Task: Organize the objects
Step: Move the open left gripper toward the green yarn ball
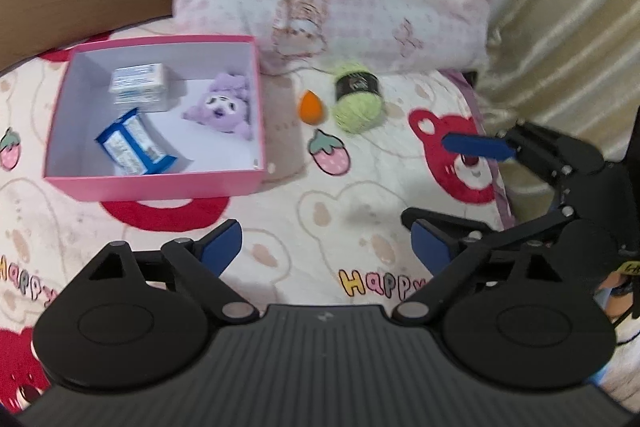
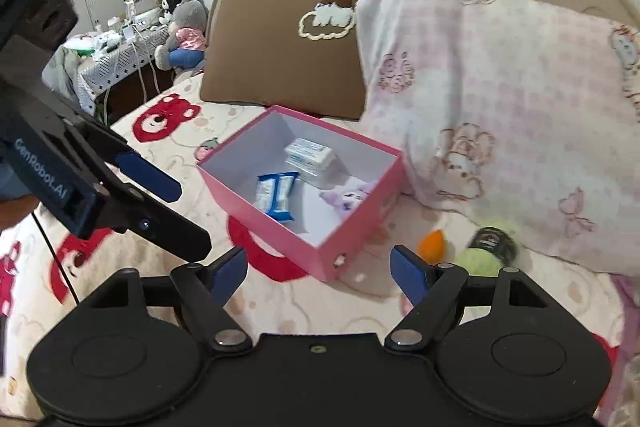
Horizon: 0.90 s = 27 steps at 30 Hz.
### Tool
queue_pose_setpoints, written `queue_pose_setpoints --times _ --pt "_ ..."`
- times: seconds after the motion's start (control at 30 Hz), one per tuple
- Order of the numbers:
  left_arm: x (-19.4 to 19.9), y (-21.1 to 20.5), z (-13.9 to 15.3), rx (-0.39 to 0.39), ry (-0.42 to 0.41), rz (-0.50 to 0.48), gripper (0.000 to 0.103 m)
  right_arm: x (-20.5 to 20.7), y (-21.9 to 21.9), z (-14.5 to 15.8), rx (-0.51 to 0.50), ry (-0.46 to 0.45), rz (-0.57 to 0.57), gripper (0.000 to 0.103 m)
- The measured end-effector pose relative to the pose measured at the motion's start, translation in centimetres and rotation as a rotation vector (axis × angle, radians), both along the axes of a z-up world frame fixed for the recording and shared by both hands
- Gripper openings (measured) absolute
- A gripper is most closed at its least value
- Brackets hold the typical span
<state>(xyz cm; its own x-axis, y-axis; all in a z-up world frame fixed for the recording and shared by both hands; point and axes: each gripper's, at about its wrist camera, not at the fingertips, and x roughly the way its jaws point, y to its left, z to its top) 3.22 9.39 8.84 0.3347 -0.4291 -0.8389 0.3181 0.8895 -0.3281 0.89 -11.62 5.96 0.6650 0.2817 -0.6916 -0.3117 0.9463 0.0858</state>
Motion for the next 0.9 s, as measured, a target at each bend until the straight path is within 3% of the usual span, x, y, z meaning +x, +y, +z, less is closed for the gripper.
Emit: queue_pose_setpoints --times 0.37,0.57,0.77,0.9 --pt "1.4 -6.1 -3.0 -0.051 -0.043 -0.053 0.092 -1.7 -4.3 -3.2 -0.035 -0.049 -0.101 0.082" --pt "3.5 -8.9 -5.2 0.006 -0.077 -0.006 0.095 -0.4 -6.2 -6.2 -0.109 -0.074 -0.159 0.082" --pt "6.1 -11.0 -7.9 0.007 -0.12 -0.012 0.095 2.2 -8.0 -8.2 -0.082 -0.064 -0.191 0.082" --pt "7.4 -12.3 -9.0 0.0 -0.205 -0.004 0.095 3.6 -8.4 -9.5 -0.077 -0.096 -0.215 0.082"
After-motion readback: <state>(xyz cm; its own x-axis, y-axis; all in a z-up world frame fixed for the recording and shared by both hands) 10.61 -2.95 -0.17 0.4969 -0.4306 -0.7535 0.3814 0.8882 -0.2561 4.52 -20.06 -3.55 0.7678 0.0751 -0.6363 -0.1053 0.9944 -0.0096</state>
